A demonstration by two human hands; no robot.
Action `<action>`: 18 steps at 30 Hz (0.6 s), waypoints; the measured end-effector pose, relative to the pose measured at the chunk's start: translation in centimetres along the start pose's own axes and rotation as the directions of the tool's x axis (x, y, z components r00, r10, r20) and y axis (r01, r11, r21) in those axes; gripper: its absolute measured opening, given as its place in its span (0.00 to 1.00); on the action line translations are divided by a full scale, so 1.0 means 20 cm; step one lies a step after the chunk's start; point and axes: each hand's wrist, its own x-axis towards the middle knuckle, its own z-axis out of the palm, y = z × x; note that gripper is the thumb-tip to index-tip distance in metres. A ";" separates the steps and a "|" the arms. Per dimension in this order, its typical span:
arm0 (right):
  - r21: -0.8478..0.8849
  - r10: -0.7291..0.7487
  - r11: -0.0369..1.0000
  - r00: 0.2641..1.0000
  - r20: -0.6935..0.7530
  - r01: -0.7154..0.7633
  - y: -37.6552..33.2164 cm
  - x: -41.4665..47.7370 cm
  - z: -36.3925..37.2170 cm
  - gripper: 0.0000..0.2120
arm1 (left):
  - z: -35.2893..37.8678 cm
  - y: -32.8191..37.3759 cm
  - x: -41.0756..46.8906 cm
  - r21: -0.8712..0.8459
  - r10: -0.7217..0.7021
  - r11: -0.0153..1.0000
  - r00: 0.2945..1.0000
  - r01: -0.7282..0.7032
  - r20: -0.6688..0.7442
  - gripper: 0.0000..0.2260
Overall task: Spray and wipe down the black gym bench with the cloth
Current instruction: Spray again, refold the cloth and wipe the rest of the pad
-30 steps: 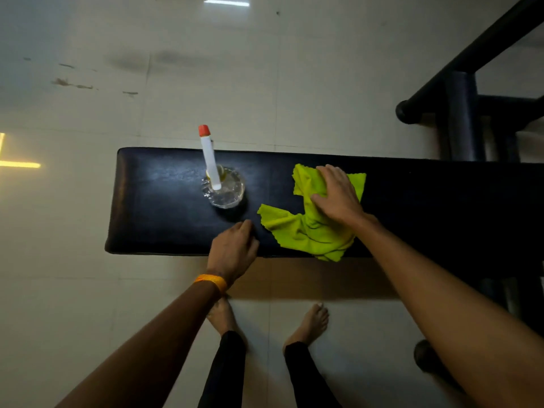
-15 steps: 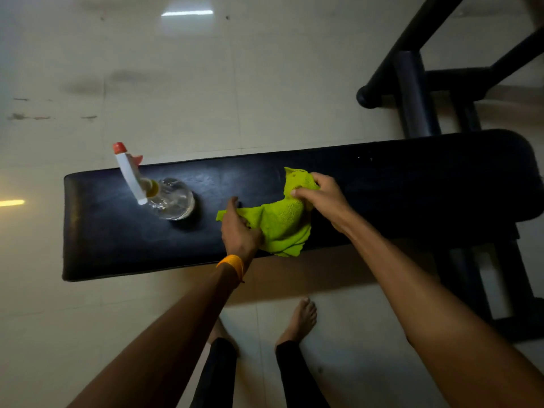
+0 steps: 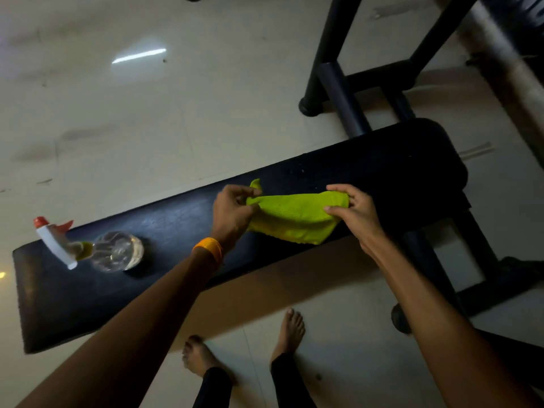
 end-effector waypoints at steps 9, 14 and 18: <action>-0.467 -0.252 0.880 0.914 -0.318 0.081 -0.02 0.02 -0.61 0.05 | 0.37 0.47 0.20 0.563 0.430 0.647 0.856 -0.514 0.286 0.13; -0.463 -0.360 0.882 0.757 -0.546 0.085 -0.04 0.07 -0.81 0.05 | 0.71 0.74 0.32 0.551 0.586 0.509 0.735 -0.662 0.342 0.08; -0.495 -0.440 0.862 0.649 -0.620 0.111 0.04 0.03 -0.89 0.05 | 0.98 0.92 0.45 0.452 0.623 0.540 0.698 -0.710 0.353 0.10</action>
